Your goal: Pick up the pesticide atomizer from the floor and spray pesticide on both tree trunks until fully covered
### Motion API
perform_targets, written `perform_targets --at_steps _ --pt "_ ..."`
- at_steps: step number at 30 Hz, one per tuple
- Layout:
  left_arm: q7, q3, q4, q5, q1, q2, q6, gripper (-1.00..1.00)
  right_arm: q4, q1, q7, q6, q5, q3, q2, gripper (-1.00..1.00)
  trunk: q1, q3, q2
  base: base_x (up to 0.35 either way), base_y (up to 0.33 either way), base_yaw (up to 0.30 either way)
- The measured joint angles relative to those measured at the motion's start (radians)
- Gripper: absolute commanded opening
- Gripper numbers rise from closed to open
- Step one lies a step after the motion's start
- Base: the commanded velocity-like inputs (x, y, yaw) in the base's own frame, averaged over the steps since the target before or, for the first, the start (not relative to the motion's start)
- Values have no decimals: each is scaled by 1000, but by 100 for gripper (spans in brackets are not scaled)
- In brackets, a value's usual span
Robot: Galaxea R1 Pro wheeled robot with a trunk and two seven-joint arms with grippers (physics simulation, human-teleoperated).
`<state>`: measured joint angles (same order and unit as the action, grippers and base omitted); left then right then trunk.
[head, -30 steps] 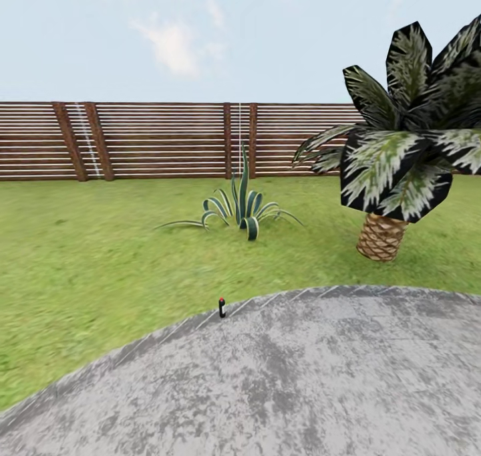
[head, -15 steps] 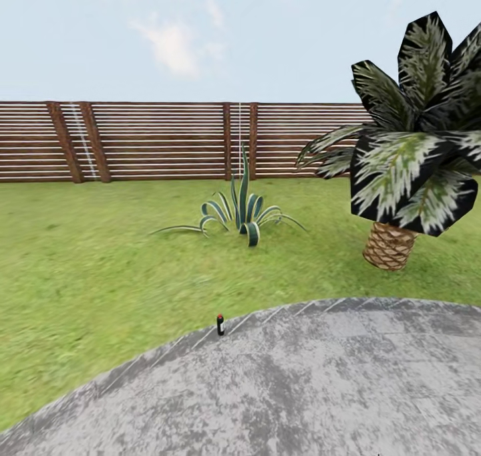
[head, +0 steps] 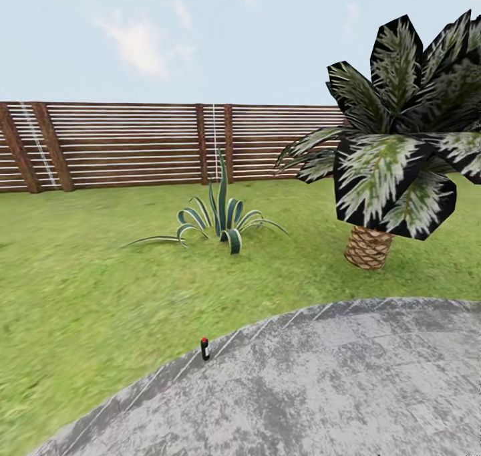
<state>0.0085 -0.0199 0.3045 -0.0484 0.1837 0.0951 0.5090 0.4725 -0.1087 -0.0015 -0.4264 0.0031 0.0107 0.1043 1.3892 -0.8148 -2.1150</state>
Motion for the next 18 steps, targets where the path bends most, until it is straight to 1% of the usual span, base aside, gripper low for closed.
perform_targets --at_steps 11,14,18 --pt "-1 0 0 1 0 0 0 100 1 0 3 1 -1 -1 0 100 0 -4 0 227 229 -255" --pt "-1 0 0 1 0 0 0 100 1 0 4 1 -1 -1 0 100 0 -7 0 100 100 -206" --pt "-1 0 0 0 0 0 0 100 1 0 3 1 -2 0 0 100 0 -10 0 11 11 -53"
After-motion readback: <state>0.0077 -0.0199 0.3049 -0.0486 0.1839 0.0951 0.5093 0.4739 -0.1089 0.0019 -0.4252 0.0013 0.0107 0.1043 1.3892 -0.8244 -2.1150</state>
